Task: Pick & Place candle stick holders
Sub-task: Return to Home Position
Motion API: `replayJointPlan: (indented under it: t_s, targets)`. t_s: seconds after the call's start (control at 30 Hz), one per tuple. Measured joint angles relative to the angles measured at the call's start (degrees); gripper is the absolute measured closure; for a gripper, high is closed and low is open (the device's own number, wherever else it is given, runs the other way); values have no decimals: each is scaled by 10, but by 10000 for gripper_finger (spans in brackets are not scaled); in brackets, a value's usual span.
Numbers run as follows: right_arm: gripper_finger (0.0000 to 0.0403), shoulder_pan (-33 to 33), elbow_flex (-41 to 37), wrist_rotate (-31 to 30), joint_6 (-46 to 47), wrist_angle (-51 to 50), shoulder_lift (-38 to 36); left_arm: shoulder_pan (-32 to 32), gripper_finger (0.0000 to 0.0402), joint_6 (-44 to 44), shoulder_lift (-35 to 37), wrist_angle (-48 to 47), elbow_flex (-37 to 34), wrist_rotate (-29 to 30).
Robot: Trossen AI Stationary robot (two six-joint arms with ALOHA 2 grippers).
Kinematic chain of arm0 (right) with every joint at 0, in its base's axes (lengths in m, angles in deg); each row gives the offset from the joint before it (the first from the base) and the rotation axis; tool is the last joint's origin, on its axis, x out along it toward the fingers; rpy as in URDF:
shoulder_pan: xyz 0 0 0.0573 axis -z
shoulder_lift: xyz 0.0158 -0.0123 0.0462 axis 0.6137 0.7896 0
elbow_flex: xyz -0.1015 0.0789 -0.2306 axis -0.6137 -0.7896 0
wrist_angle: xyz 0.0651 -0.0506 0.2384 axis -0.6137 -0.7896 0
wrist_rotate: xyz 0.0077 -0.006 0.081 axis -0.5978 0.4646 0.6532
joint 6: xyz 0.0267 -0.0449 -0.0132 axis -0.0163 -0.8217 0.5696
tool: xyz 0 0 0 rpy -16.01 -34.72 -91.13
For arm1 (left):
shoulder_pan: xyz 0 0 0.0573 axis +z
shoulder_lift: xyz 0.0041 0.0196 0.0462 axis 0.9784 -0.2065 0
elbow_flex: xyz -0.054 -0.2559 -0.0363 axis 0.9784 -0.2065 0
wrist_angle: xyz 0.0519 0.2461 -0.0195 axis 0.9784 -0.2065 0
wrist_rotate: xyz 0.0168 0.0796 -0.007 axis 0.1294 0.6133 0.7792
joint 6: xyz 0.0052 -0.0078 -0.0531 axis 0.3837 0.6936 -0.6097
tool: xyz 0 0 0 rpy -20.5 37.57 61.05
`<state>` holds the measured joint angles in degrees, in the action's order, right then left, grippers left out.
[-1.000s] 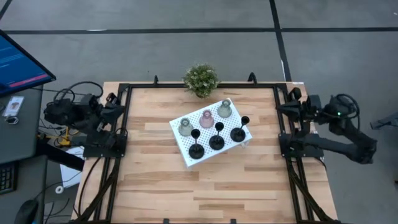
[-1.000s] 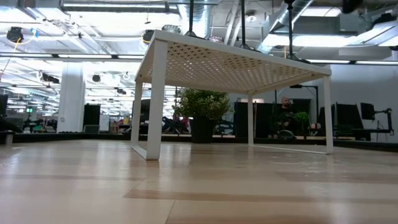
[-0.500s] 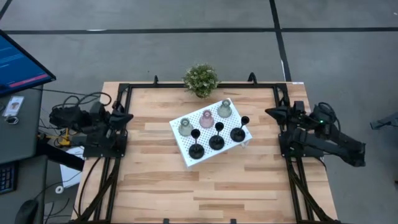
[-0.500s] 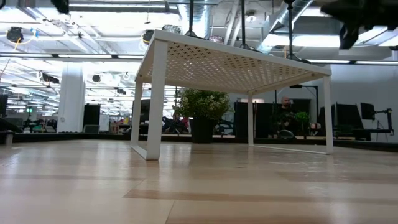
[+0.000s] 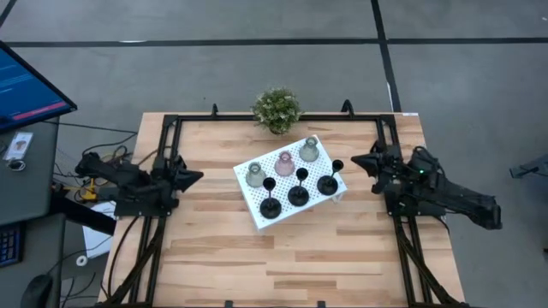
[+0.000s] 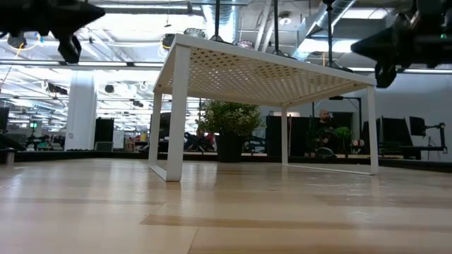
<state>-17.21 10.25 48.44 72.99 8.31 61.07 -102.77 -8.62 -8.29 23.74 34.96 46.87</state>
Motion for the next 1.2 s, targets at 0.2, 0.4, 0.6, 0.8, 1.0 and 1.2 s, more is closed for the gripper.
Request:
replayJointPlan:
  t_s: [0.2,0.4,0.6,0.8,1.0,1.2]
  targets:
    - [403,0,-61,2,27,44,0,0,398,-44,0,7,-49,0]
    - [403,0,-61,2,28,19,0,0,396,-70,-2,20,-86,-6]
    - [403,0,-61,10,-6,18,2,0,397,-46,-4,20,-86,-43]
    - [403,0,-61,11,-53,18,5,0,398,-45,-4,22,-86,-160]
    - [403,1,-61,-10,-61,14,21,0,395,-25,-5,13,-86,-174]
    - [403,1,-62,-11,-61,14,28,0,395,20,-5,12,-86,-172]
